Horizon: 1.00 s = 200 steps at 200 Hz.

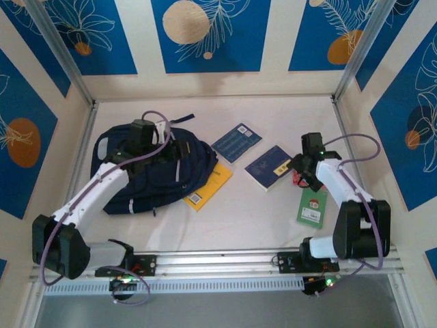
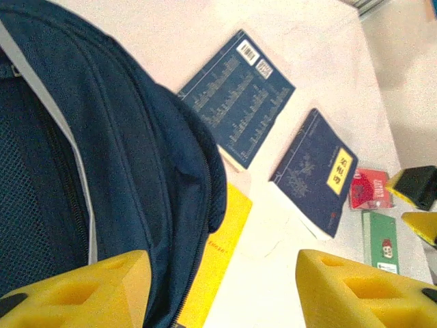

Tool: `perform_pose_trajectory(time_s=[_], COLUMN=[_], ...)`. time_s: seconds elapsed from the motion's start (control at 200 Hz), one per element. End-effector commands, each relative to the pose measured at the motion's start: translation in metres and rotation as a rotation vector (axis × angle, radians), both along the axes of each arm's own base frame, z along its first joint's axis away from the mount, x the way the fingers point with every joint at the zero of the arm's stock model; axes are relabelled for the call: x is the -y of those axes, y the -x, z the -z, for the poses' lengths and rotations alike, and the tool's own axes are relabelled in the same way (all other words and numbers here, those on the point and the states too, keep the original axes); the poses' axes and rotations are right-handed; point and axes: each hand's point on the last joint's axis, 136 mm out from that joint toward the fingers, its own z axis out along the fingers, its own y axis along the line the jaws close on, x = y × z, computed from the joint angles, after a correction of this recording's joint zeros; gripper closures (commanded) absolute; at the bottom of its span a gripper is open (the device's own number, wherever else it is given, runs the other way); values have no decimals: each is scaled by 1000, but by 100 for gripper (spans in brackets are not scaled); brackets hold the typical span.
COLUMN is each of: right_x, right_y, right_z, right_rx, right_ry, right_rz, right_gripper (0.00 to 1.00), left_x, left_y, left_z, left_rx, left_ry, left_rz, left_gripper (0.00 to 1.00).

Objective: Pack the student bag

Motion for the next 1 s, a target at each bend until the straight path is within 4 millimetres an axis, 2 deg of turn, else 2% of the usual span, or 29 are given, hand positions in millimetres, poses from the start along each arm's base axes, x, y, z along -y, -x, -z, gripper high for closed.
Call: perform_pose_trajectory(time_s=[0.0, 0.14, 0.305, 0.5, 0.685, 0.77, 0.835, 0.905, 0.995], right_x=[35, 32, 4, -46, -103, -133, -147, -142, -114], right_y=[16, 23, 28, 31, 42, 45, 45, 47, 53], right_z=[9, 37, 58, 59, 52, 51, 47, 40, 33], right_rx=[-91, -170, -205, -162, -158, -163, -170, -183, -173], right_ry=[75, -38, -212, -428, -503, -532, -513, -436, -307], right_rz=[133, 192, 200, 175, 114, 32, -55, -114, -113], right_gripper=[10, 10, 15, 21, 23, 24, 24, 23, 21], left_x=[7, 8, 10, 11, 14, 15, 15, 17, 21], left_y=[6, 8, 10, 10, 8, 8, 9, 9, 11], left_z=[-17, -27, -32, -32, -28, -25, -25, -24, -23], left_rx=[49, 67, 77, 77, 64, 58, 59, 59, 54], left_ry=[51, 68, 83, 89, 94, 92, 88, 82, 76], left_rz=[41, 50, 59, 62, 77, 79, 84, 95, 107], left_gripper=[42, 42, 42, 42, 42, 42, 41, 41, 42])
